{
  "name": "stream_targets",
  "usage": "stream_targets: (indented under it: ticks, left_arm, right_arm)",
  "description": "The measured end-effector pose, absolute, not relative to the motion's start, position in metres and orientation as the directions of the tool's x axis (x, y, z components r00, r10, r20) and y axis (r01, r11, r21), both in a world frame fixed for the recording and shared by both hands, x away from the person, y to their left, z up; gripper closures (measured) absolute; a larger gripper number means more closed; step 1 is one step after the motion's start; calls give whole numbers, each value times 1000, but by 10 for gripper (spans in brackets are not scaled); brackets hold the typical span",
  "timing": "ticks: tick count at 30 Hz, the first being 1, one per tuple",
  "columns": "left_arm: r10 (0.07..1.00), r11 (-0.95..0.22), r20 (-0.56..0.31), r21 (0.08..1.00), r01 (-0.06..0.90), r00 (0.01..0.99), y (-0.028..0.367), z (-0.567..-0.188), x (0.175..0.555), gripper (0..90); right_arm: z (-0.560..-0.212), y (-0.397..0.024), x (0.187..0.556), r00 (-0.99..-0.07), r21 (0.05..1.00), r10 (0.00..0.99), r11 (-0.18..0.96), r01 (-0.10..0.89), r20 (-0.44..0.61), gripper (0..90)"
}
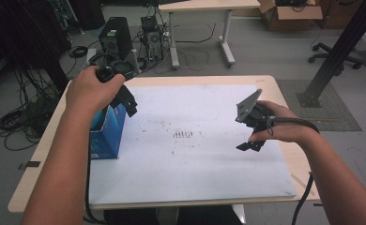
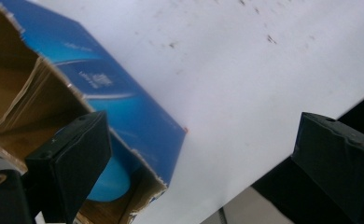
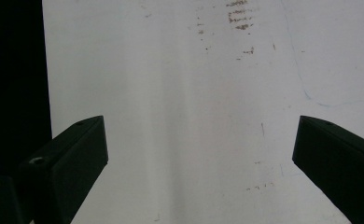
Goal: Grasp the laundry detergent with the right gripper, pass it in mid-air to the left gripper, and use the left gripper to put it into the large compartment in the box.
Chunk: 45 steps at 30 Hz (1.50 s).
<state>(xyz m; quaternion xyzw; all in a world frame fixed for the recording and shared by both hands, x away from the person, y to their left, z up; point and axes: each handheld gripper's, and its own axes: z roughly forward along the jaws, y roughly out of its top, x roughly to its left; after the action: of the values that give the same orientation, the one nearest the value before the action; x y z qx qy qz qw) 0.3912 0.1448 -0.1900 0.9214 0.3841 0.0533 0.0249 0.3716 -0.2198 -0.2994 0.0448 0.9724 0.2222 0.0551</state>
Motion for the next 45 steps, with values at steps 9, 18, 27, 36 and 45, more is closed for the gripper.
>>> stream_targets:
  ticks: [9,18,27,36,45]
  left_arm:
    - [536,-844,65,42,535,842,115,-190,387,51]
    - [382,-924,11,19,382,924,91,-197,382,50]
    - [230,-973,-20,-5,230,973,78,-204,379,50]
    - [149,-989,-37,-27,148,988,72,-209,376,49]
    - [122,-992,-62,-47,119,991,72,-217,376,50]
  right_arm:
    - [-298,-218,371,-991,431,103,901,55,-89,32]
    - [-297,-214,372,-991,416,95,908,50,-89,32]
    - [-292,-205,373,-993,390,79,920,39,-86,32]
    - [-287,-196,379,-994,369,67,929,31,-83,32]
    - [-286,-189,384,-995,363,50,931,17,-82,32]
